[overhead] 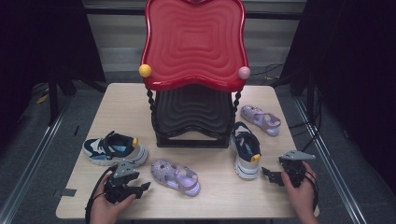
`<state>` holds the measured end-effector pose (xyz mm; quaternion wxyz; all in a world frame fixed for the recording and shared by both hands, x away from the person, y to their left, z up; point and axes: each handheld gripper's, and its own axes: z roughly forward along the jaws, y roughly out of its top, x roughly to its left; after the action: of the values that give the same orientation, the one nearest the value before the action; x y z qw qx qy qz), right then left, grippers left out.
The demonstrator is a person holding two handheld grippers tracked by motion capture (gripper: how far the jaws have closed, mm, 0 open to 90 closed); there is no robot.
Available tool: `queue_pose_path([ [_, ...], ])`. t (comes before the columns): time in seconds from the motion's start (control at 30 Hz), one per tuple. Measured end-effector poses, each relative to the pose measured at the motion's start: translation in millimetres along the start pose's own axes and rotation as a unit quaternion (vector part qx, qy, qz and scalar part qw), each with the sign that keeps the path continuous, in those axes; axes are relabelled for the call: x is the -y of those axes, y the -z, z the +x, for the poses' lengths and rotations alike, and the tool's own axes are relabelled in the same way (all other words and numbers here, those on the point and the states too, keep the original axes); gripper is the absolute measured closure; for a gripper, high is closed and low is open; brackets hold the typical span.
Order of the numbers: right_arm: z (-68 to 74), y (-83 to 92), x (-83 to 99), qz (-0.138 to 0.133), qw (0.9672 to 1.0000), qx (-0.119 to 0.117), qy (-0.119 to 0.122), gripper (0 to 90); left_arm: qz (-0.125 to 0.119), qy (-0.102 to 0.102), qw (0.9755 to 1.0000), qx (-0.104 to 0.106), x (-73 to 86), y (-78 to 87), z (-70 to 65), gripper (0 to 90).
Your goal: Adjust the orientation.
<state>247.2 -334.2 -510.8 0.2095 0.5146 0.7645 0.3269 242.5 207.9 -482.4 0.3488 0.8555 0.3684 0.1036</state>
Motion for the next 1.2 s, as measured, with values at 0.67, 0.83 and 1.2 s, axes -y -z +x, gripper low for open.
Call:
queue_pose_path([
  [0.67, 0.0, 0.0, 0.0, 0.0, 1.0, 0.0, 0.0, 13.3, 0.018, -0.01, 0.9998, -0.001, -15.8, -15.7, -6.3, 70.1],
  [0.83, 0.0, 0.0, 0.0, 0.0, 1.0, 0.0, 0.0, 13.3, 0.012, -0.005, 0.9999, -0.005, -18.2, -19.7, -3.9, 72.0],
  [1.2, 0.0, 0.0, 0.0, 0.0, 1.0, 0.0, 0.0, 13.3, 0.007, -0.008, 0.9999, -0.007, -23.9, -27.7, 1.8, 76.6],
])
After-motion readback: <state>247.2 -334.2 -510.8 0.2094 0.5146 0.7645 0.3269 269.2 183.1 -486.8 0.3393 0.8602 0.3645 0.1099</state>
